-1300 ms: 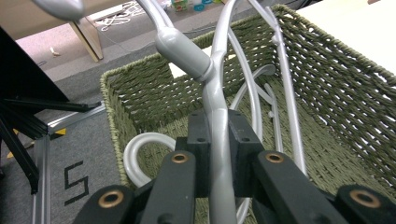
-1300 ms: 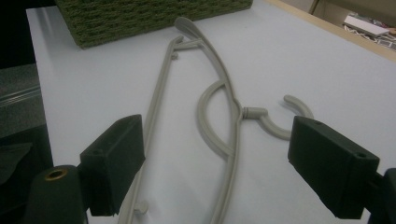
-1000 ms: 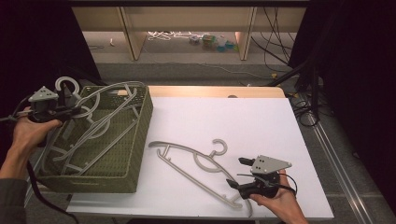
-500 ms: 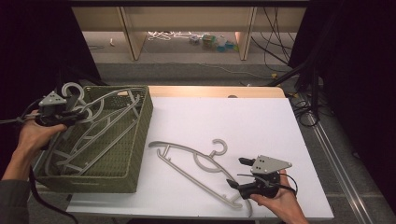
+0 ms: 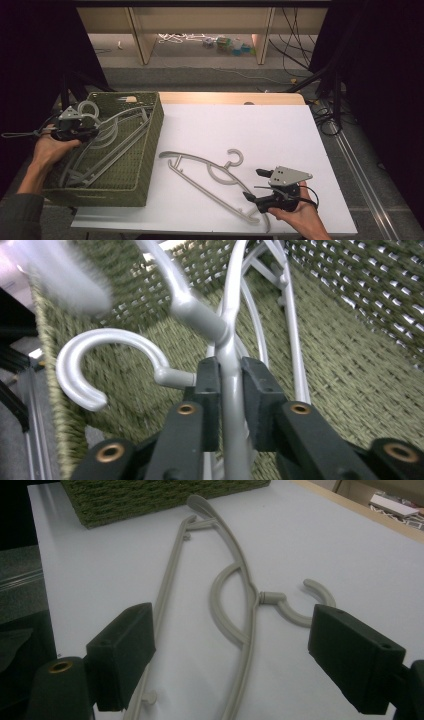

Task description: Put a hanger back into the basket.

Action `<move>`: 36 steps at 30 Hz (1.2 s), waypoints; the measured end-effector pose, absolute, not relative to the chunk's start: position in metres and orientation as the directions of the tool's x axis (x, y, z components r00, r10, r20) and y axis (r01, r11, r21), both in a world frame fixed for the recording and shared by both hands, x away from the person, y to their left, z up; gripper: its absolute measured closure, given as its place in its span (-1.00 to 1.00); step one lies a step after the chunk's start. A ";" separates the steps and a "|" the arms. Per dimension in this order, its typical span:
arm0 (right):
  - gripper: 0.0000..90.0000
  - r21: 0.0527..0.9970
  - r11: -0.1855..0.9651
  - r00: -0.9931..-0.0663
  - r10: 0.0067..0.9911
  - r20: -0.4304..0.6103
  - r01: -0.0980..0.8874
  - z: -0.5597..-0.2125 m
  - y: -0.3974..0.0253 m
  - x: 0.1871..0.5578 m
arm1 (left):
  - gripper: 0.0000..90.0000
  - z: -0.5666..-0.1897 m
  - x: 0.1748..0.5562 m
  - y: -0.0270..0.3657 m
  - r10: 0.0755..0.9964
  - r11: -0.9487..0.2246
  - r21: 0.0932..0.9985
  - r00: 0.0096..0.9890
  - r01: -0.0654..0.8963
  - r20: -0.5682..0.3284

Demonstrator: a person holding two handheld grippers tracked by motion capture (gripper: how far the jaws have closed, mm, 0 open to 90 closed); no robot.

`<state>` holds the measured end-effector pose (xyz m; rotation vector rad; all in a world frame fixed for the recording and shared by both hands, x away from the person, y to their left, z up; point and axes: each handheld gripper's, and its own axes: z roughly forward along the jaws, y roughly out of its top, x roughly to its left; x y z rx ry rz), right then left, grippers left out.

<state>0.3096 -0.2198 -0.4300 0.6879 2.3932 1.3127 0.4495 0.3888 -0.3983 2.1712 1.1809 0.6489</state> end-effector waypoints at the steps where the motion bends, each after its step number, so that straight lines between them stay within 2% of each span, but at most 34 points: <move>1: -0.56 0.850 0.462 -0.831 0.553 -0.051 0.255 -0.430 -0.220 0.309 | 0.70 -0.399 0.450 0.389 0.868 -0.430 0.690 0.478 0.582 0.137; 4: -0.56 0.852 0.460 -0.832 0.553 -0.054 0.250 -0.429 -0.220 0.309 | 0.67 -0.397 0.450 0.392 0.880 -0.407 0.691 0.460 0.597 0.121; 7: -0.56 0.858 0.449 -0.827 0.559 -0.051 0.250 -0.429 -0.220 0.308 | 0.40 -0.392 0.448 0.394 0.900 -0.383 0.691 0.416 0.613 0.130; 11: -0.56 0.852 0.458 -0.830 0.555 -0.052 0.253 -0.428 -0.221 0.309 | 0.08 -0.376 0.438 0.399 0.947 -0.260 0.749 0.311 0.610 0.076; 15: -0.56 0.853 0.457 -0.830 0.556 -0.053 0.252 -0.428 -0.221 0.309 | -0.03 -0.360 0.421 0.397 0.958 -0.185 0.815 0.284 0.550 0.026; 22: -0.57 0.852 0.459 -0.831 0.553 -0.054 0.250 -0.428 -0.220 0.309 | -0.23 -0.336 0.388 0.396 0.965 -0.158 0.837 0.261 0.525 0.018; 25: -0.57 0.857 0.452 -0.829 0.556 -0.056 0.245 -0.429 -0.219 0.309 | -0.27 -0.327 0.374 0.394 0.967 -0.128 0.854 0.257 0.503 -0.006; 30: -0.58 0.852 0.460 -0.831 0.553 -0.056 0.249 -0.429 -0.218 0.309 | -0.37 -0.319 0.351 0.373 0.952 -0.113 0.875 0.302 0.471 -0.040; 36: -0.58 0.854 0.459 -0.830 0.555 -0.059 0.247 -0.429 -0.219 0.309 | -0.41 -0.308 0.317 0.330 0.926 -0.167 0.892 0.378 0.420 -0.005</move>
